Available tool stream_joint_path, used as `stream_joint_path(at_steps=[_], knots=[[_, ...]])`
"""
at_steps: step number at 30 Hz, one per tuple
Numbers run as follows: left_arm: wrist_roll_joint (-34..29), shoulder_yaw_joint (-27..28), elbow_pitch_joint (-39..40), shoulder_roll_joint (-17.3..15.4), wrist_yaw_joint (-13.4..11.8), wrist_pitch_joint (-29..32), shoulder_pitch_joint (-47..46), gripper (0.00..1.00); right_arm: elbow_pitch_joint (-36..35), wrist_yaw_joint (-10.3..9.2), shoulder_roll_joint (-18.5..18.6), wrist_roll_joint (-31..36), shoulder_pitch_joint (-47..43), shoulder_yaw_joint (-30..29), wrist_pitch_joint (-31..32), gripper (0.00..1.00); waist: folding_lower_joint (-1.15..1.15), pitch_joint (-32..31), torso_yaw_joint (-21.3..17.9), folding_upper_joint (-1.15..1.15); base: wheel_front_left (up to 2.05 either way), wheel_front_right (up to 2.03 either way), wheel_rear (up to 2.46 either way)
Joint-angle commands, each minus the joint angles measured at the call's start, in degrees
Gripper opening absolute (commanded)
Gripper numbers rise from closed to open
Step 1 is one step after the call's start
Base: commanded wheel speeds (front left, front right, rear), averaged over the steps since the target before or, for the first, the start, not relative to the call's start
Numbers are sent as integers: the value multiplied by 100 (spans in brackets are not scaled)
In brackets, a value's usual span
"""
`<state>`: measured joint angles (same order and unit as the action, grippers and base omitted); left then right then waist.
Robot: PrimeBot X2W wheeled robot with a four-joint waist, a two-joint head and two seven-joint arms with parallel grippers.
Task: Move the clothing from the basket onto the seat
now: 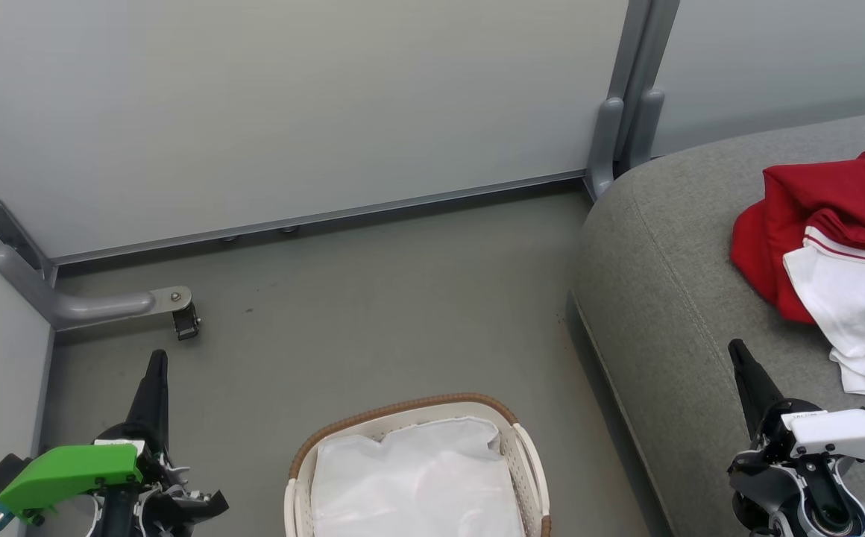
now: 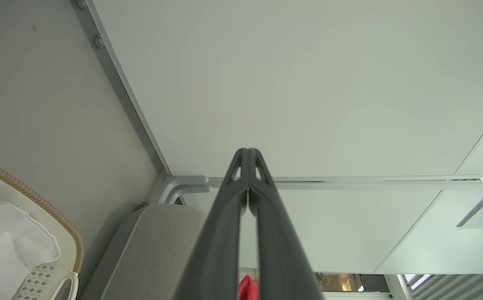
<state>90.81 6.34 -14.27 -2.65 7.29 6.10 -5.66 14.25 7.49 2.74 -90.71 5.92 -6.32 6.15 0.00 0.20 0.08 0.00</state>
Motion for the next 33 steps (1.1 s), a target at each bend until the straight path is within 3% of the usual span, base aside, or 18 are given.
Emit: stream_joint_path(at_steps=[1, 33], knots=[[127, 26, 28, -40, 35, 40, -93, 0, -33, 0, 25, -119, 50, -30, 41, 0, 0, -1, -3, 0, 0, 0, 0], [171, 29, 31, -40, 38, 65, -94, 0, -39, 0, 24, -180, 48, -36, 59, 0, 0, -3, -8, 0, 0, 0, 0]])
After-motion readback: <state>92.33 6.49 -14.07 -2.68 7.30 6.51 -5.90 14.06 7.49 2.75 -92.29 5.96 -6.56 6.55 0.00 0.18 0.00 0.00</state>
